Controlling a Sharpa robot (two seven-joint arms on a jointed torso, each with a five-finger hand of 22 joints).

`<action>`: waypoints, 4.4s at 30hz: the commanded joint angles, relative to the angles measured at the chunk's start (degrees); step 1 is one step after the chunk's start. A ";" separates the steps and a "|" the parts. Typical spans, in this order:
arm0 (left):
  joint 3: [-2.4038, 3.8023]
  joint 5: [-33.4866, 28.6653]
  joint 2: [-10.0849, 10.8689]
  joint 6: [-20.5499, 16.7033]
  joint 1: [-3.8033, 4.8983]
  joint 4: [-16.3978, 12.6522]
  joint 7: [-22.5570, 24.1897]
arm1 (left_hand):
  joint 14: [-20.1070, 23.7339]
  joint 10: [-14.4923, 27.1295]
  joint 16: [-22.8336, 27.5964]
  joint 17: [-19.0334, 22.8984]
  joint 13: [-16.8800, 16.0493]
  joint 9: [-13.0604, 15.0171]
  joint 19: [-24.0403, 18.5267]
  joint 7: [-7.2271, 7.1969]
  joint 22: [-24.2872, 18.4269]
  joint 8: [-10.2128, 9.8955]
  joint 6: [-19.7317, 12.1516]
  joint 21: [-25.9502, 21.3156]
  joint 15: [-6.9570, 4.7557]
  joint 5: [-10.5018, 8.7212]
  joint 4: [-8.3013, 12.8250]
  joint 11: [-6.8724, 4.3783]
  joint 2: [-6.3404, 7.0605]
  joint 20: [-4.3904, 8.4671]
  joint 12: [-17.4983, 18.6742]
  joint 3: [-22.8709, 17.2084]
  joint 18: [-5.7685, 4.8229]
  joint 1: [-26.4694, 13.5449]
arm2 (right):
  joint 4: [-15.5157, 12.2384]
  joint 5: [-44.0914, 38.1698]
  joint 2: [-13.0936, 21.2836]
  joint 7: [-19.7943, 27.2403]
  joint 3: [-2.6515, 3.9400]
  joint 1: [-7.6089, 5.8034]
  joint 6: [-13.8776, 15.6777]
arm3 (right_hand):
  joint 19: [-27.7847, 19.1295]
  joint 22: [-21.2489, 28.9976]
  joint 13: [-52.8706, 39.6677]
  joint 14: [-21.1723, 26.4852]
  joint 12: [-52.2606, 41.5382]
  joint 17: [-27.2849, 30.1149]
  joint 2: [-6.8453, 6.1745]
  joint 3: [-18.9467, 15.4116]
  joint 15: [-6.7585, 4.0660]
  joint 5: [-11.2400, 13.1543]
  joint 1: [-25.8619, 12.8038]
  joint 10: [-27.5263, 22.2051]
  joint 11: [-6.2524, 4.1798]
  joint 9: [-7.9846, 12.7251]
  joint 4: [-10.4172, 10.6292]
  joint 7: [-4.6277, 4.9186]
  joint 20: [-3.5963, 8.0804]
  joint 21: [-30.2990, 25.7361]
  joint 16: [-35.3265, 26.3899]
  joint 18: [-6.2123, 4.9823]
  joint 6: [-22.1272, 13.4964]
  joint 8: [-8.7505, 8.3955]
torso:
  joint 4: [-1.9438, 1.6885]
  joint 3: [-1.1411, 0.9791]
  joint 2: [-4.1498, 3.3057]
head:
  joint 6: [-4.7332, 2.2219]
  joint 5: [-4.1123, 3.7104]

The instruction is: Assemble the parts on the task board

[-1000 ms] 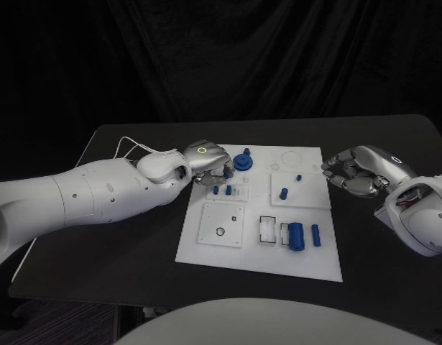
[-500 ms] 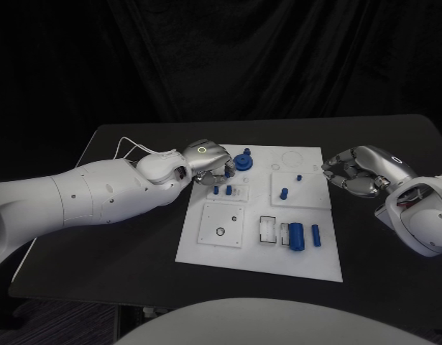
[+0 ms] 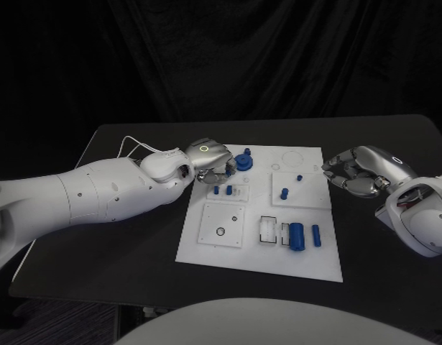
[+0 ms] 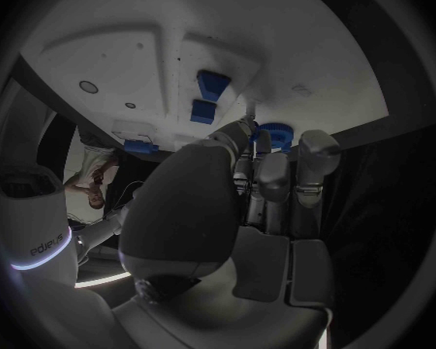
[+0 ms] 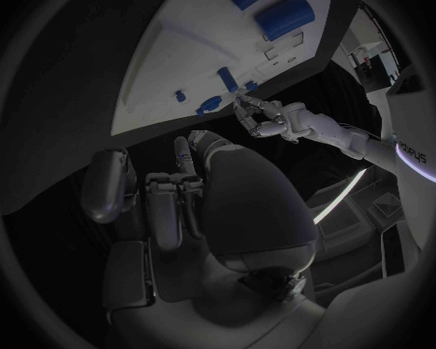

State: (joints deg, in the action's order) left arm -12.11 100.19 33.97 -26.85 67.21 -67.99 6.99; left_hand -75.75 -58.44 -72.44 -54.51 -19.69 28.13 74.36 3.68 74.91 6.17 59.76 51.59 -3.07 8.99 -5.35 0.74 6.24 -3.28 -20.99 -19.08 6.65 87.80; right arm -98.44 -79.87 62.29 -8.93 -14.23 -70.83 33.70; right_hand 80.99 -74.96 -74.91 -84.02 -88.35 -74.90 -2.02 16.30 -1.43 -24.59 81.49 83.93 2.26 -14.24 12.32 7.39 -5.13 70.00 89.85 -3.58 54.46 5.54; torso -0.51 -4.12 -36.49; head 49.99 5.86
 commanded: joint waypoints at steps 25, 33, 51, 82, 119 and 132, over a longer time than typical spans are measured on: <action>0.04 -0.03 0.53 2.42 -0.07 -0.61 -0.02 | 0.61 0.40 0.76 0.64 0.06 -0.09 -0.27 -0.04 5.25 -0.40 -0.29 -1.00 0.14 -0.73 -0.08 0.09 -0.19 -0.12 0.65 -0.02 0.55 -1.11 | 0.08 -0.15 0.04 0.20 0.03 0.49 0.01 | -0.24 -8.49 -12.65 -5.71 0.14 -14.49 0.03 0.11 0.22 -0.34 0.57 4.40 0.30 -0.04 -0.09 -0.10 0.14 -0.37 -0.31 -1.02 0.41 -0.08 | 0.01 -0.02 0.01 | 0.01 -0.03; 0.04 -0.03 0.68 2.68 -0.07 -0.70 -0.06 | 0.71 0.41 0.91 0.89 0.04 -0.09 -0.36 -0.05 5.19 -0.42 -0.26 -1.29 0.14 -0.85 -0.21 0.08 -0.21 -0.14 0.71 0.01 0.58 -1.34 | 0.11 -0.15 0.04 0.17 0.03 0.50 -0.06 | -0.24 -8.49 -12.65 -5.71 0.14 -14.49 0.03 0.11 0.22 -0.34 0.57 4.40 0.30 -0.04 -0.09 -0.10 0.14 -0.37 -0.31 -1.02 0.41 -0.08 | 0.01 -0.02 0.01 | 0.01 -0.09; 0.03 -0.03 0.73 3.01 -0.08 -0.75 -0.16 | 0.83 0.36 1.08 1.15 0.02 -0.09 -0.44 -0.06 5.14 -0.46 -0.25 -1.53 0.14 -0.84 -0.28 0.07 -0.25 -0.16 0.73 0.02 0.61 -1.47 | 0.14 -0.15 0.05 0.11 0.03 0.51 -0.21 | -0.24 -8.49 -12.65 -5.71 0.14 -14.49 0.03 0.11 0.22 -0.34 0.57 4.40 0.30 -0.04 -0.09 -0.10 0.14 -0.37 -0.31 -1.02 0.41 -0.08 | -0.01 -0.02 0.02 | 0.01 -0.06; 0.03 -0.03 -0.49 6.56 -0.23 0.80 -0.48 | 1.76 1.62 2.46 3.09 0.27 -0.77 -1.13 -0.44 4.62 -2.31 -2.78 -4.17 0.20 -1.62 -0.34 0.10 0.10 -0.33 2.16 -0.28 0.93 -2.05 | 0.01 -0.15 0.07 0.04 0.03 0.52 -0.42 | -0.28 -8.48 -12.59 -5.68 0.18 -14.42 0.04 0.18 0.21 -0.34 0.52 4.37 0.30 -0.04 -0.19 -0.10 0.15 -0.53 -0.37 -1.05 0.42 -0.09 | -0.01 -0.02 0.00 | 0.01 -0.09; 0.03 -0.03 2.34 8.27 -0.26 -1.37 -1.28 | 2.27 0.89 3.06 3.92 0.12 -0.38 -1.37 -0.26 4.46 -1.54 -1.24 -5.29 0.28 -1.85 -0.46 0.10 0.18 -0.45 2.15 -0.11 1.01 -2.62 | 0.14 -0.15 0.10 -0.04 0.03 0.53 -0.91 | -0.30 -8.47 -12.52 -5.63 0.23 -14.33 0.04 0.22 0.21 -0.33 0.45 4.32 0.30 -0.06 -0.25 -0.11 0.16 -0.66 -0.44 -1.07 0.51 -0.06 | -0.02 -0.01 0.04 | 0.01 0.40; 0.03 -0.03 3.04 8.34 -0.26 -1.95 -1.48 | 2.49 0.97 3.35 4.38 0.13 -0.45 -1.53 -0.35 4.34 -1.80 -1.69 -5.94 0.28 -2.04 -0.54 0.06 0.40 -0.50 2.30 0.01 1.09 -2.86 | 0.31 -0.15 -0.14 -0.06 0.03 0.54 -1.18 | -0.30 -8.47 -12.52 -5.63 0.23 -14.33 0.04 0.22 0.21 -0.33 0.45 4.32 0.30 -0.06 -0.25 -0.11 0.16 -0.66 -0.44 -1.07 0.51 -0.06 | -0.02 0.02 0.05 | 0.01 0.74</action>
State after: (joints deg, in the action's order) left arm -12.03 100.13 36.84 -19.47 67.10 -69.93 6.01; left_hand -73.70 -57.34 -69.41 -50.25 -19.52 27.66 73.30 3.48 74.92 4.44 58.16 45.84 -2.66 7.25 -5.64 0.85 6.62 -3.66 -19.01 -19.13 6.64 85.45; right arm -98.13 -79.85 62.18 -8.90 -14.23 -70.44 33.02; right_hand 80.99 -74.96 -74.91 -84.02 -88.35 -74.90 -2.02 16.30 -1.42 -24.59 81.49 83.93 2.26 -14.25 12.33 7.18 -5.13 69.67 89.62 -3.58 54.67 5.54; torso -0.52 -4.11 -36.45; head 49.99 6.58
